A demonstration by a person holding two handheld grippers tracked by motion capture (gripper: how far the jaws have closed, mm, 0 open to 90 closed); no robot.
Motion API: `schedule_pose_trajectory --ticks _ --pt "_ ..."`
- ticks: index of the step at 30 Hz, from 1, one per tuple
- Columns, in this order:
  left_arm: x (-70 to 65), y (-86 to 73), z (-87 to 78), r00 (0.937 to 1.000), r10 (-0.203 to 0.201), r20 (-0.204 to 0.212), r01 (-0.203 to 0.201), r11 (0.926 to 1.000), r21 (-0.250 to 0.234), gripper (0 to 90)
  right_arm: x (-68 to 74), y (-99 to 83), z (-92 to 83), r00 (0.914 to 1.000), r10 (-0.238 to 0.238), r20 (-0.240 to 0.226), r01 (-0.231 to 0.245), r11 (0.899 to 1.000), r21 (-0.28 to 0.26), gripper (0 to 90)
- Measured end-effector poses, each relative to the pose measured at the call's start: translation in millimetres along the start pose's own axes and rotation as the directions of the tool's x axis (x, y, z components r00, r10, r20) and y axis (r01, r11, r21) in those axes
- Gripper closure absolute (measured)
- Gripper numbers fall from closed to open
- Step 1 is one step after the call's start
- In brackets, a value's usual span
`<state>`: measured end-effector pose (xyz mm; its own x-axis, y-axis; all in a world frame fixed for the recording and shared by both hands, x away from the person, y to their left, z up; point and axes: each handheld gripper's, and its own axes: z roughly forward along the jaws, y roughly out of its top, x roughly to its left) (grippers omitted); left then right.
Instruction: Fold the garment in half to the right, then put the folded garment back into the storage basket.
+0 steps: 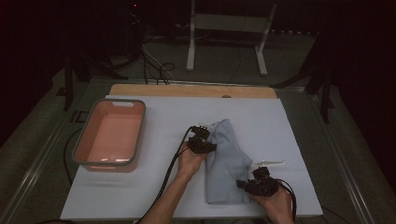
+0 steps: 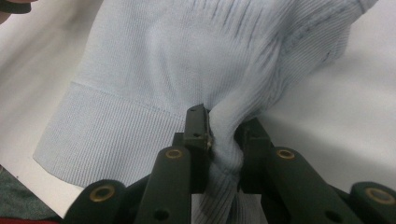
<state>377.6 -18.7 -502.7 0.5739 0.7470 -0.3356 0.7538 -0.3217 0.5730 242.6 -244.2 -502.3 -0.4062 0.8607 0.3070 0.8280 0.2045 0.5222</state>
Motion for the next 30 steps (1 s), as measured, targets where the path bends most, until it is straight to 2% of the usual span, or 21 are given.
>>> schedule_pose_trajectory --ticks 24,30 --pt "9.6 1.6 -8.9 0.9994 0.012 -0.032 -0.012 0.9999 0.001 84.7 7.2 9.0 9.1 1.0000 0.001 0.009 -0.001 1.000 0.001 77.7" --pt "14.9 3.4 -16.0 0.9986 0.011 -0.051 -0.011 0.9999 -0.005 84.7 7.8 16.2 14.0 0.9994 0.027 -0.020 -0.027 1.000 0.005 78.0"
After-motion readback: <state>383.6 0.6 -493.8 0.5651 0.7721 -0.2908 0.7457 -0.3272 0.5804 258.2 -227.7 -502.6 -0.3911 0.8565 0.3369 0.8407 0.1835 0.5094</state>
